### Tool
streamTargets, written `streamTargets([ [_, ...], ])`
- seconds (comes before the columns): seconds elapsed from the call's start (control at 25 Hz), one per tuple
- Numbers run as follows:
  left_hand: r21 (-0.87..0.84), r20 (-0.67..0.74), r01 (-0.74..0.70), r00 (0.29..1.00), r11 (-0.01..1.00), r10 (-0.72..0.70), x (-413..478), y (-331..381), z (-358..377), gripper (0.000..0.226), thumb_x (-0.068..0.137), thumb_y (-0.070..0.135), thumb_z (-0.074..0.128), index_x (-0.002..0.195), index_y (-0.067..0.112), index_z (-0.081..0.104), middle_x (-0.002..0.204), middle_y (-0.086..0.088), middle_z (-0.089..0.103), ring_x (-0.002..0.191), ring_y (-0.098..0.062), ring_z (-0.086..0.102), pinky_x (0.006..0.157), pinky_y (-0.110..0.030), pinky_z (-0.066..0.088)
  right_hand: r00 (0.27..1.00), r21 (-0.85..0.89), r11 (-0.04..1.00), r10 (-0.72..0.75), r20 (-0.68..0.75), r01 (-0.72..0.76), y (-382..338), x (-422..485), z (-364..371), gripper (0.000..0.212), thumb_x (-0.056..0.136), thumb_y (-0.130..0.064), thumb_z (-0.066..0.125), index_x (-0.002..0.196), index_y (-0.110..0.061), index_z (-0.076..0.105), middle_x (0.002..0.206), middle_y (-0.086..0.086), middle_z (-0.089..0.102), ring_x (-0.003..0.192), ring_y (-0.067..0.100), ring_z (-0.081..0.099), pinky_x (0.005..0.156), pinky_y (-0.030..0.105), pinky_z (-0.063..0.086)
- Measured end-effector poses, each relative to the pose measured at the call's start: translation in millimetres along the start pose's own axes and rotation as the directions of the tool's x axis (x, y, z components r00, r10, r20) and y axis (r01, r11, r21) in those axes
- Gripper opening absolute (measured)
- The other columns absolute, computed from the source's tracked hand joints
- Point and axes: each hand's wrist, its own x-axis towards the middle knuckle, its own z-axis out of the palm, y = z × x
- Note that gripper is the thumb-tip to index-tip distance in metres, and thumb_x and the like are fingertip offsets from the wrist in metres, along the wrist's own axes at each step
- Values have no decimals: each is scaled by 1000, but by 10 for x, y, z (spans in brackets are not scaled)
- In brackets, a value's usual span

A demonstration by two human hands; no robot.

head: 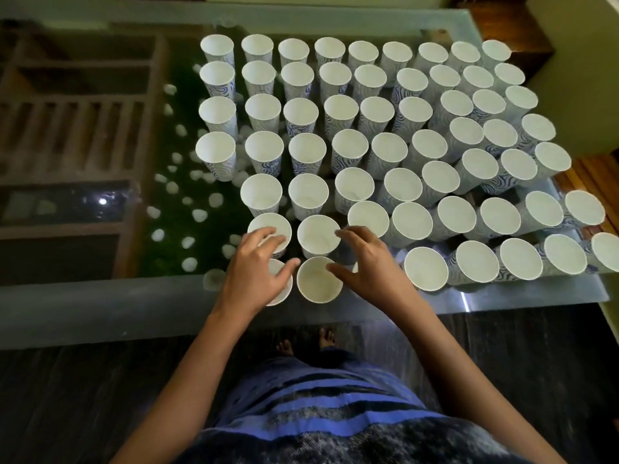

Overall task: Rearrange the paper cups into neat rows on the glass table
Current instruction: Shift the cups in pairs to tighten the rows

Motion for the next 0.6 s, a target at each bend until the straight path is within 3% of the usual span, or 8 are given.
streamTargets([
  [0.16, 38, 6, 173, 985, 984, -174, 192, -165, -30, 56, 73, 33, 74, 120, 8, 59, 131, -11, 50, 122, -26, 41, 99, -35, 35, 1000, -38, 999, 1, -4, -1, -89, 265, 84, 60, 81, -29, 69, 132, -7, 47, 133, 14, 46, 121, 29, 44, 97, 36, 38],
  [0.6, 49, 55, 209, 976, 977, -212, 354, -213, 81, 61, 70, 30, 75, 124, 10, 55, 136, -8, 45, 124, -26, 38, 100, -37, 35, 997, -126, 992, 26, 67, -17, -172, 517, 218, 65, 72, -33, 74, 125, -6, 48, 125, 16, 50, 113, 32, 49, 88, 42, 45],
])
